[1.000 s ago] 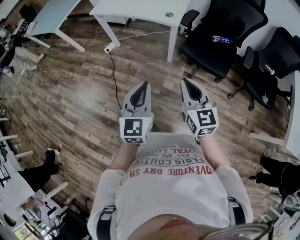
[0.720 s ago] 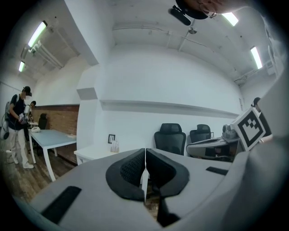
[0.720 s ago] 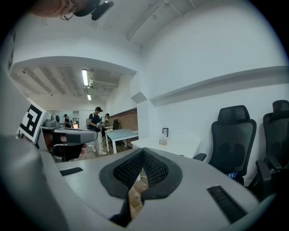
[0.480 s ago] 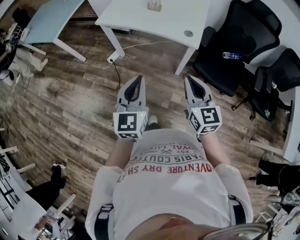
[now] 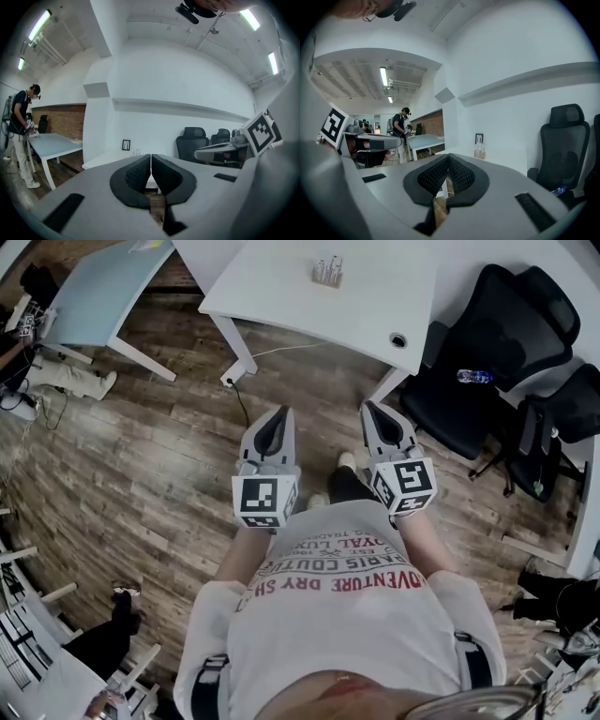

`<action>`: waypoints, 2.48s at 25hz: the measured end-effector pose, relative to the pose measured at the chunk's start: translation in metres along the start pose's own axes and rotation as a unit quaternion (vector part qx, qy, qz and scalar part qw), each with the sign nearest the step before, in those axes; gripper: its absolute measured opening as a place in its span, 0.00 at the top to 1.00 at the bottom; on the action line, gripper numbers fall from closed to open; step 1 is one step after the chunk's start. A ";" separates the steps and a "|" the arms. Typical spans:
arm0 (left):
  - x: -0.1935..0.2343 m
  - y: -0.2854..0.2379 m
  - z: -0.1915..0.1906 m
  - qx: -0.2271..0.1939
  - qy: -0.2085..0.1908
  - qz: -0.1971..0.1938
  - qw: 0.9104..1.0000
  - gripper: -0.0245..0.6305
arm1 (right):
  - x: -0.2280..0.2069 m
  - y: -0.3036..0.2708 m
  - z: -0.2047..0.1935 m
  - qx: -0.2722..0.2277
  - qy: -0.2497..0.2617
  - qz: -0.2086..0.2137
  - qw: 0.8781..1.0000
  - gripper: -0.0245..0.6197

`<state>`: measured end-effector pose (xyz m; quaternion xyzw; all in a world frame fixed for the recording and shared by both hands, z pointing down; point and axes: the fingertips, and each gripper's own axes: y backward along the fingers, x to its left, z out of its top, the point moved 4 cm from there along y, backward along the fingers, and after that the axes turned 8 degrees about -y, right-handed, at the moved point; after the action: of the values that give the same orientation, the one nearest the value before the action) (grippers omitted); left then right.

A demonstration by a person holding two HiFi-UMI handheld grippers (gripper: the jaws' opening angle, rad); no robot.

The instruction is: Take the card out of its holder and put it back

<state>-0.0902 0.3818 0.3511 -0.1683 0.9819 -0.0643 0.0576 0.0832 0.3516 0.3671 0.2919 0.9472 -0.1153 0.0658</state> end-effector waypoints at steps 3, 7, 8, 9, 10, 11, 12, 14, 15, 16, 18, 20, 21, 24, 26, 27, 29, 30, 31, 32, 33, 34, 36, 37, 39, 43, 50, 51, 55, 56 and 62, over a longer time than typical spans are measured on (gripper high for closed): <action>0.009 -0.022 0.000 0.005 -0.002 0.009 1.000 0.92 | -0.016 -0.024 0.004 -0.002 -0.001 0.009 1.000 0.93; 0.023 -0.059 0.001 0.003 -0.004 0.024 1.000 0.92 | -0.042 -0.067 0.009 0.000 -0.004 0.029 1.000 0.93; 0.027 -0.070 0.003 0.001 -0.004 0.031 1.000 0.92 | -0.049 -0.079 0.012 0.001 -0.005 0.038 0.999 0.93; 0.032 -0.083 0.006 -0.002 -0.003 0.037 0.999 0.92 | -0.057 -0.092 0.015 0.003 -0.006 0.046 0.999 0.93; 0.036 -0.097 0.009 -0.005 -0.004 0.044 0.999 0.92 | -0.065 -0.104 0.019 0.003 -0.005 0.054 0.999 0.93; 0.041 -0.111 0.013 -0.006 -0.007 0.050 0.999 0.92 | -0.074 -0.117 0.024 0.003 -0.004 0.061 0.998 0.93; 0.045 -0.126 0.017 -0.007 -0.010 0.054 0.998 0.92 | -0.083 -0.130 0.030 0.002 -0.002 0.066 0.998 0.93; 0.054 -0.155 0.024 -0.009 -0.014 0.062 0.998 0.92 | -0.102 -0.155 0.042 0.001 0.000 0.076 0.997 0.93; 0.056 -0.170 0.027 -0.011 -0.014 0.066 0.998 0.92 | -0.113 -0.166 0.047 0.001 0.000 0.080 0.997 0.93; 0.058 -0.185 0.030 -0.014 -0.012 0.070 0.997 0.92 | -0.125 -0.177 0.052 0.001 0.001 0.084 0.997 0.93; 0.059 -0.218 0.036 -0.017 -0.010 0.073 0.997 0.92 | -0.152 -0.197 0.062 0.000 0.000 0.087 0.996 0.93; 0.060 -0.249 0.041 -0.016 -0.011 0.071 0.997 0.92 | -0.176 -0.217 0.072 0.000 -0.003 0.088 0.996 0.93; 0.062 -0.263 0.043 -0.016 -0.012 0.069 0.997 0.92 | -0.185 -0.227 0.075 0.000 -0.004 0.090 0.996 0.93; 0.068 -0.298 0.042 -0.012 -0.009 0.063 0.998 0.92 | -0.207 -0.252 0.080 0.004 -0.008 0.098 0.995 0.93; 0.070 -0.319 0.037 -0.003 -0.004 0.052 0.999 0.92 | -0.219 -0.264 0.079 0.010 -0.013 0.102 0.995 0.93; 0.070 -0.328 0.034 0.002 -0.003 0.045 0.999 0.92 | -0.224 -0.269 0.077 0.014 -0.015 0.105 0.994 0.93; 0.071 -0.346 0.028 0.012 0.001 0.034 0.999 0.92 | -0.233 -0.278 0.073 0.021 -0.017 0.107 0.994 0.93; 0.074 -0.355 0.026 0.015 0.003 0.029 0.999 0.92 | -0.237 -0.283 0.071 0.024 -0.018 0.106 0.994 0.93; 0.077 -0.365 0.023 0.017 0.004 0.023 1.000 0.92 | -0.242 -0.290 0.070 0.025 -0.020 0.102 0.994 0.93; 0.081 -0.375 0.021 0.019 0.005 0.017 1.000 0.92 | -0.246 -0.298 0.069 0.027 -0.023 0.097 0.995 0.93; 0.085 -0.384 0.019 0.021 0.006 0.009 1.000 0.92 | -0.249 -0.306 0.069 0.028 -0.026 0.091 0.995 0.93; 0.090 -0.394 0.018 0.022 0.006 0.000 1.000 0.92 | -0.252 -0.313 0.069 0.029 -0.028 0.084 0.996 0.93; 0.101 -0.413 0.016 0.022 0.008 -0.018 1.000 0.92 | -0.255 -0.328 0.069 0.031 -0.029 0.069 0.997 0.93; 0.107 -0.422 0.016 0.021 0.008 -0.029 0.999 0.92 | -0.256 -0.336 0.070 0.032 -0.029 0.060 0.997 0.93; 0.121 -0.443 0.017 0.018 0.006 -0.052 0.998 0.92 | -0.258 -0.351 0.074 0.033 -0.029 0.040 0.998 0.93; 0.152 -0.480 0.016 0.018 0.005 -0.099 0.995 0.92 | -0.257 -0.382 0.076 0.035 -0.031 0.003 0.999 0.93; 0.194 -0.528 -0.002 0.034 0.007 -0.186 0.982 0.92 | -0.266 -0.432 0.073 0.035 -0.076 -0.059 0.995 0.93; 0.199 -0.533 -0.005 0.036 0.008 -0.194 0.980 0.92 | -0.267 -0.437 0.072 0.036 -0.081 -0.065 0.994 0.93; 0.211 -0.549 -0.013 0.048 0.016 -0.207 0.977 0.93 | -0.272 -0.456 0.060 0.066 -0.078 -0.063 0.993 0.93; 0.212 -0.551 -0.016 0.051 0.019 -0.208 0.977 0.93 | -0.274 -0.458 0.056 0.076 -0.077 -0.061 0.992 0.93; 0.210 -0.565 -0.038 0.082 0.034 -0.211 0.974 0.92 | -0.290 -0.475 0.033 0.119 -0.082 -0.040 0.989 0.93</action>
<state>-0.1096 -0.2136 0.4516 -0.3638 0.9173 -0.1605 0.0227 0.0532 -0.1946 0.4763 0.2494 0.9289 -0.2533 0.1038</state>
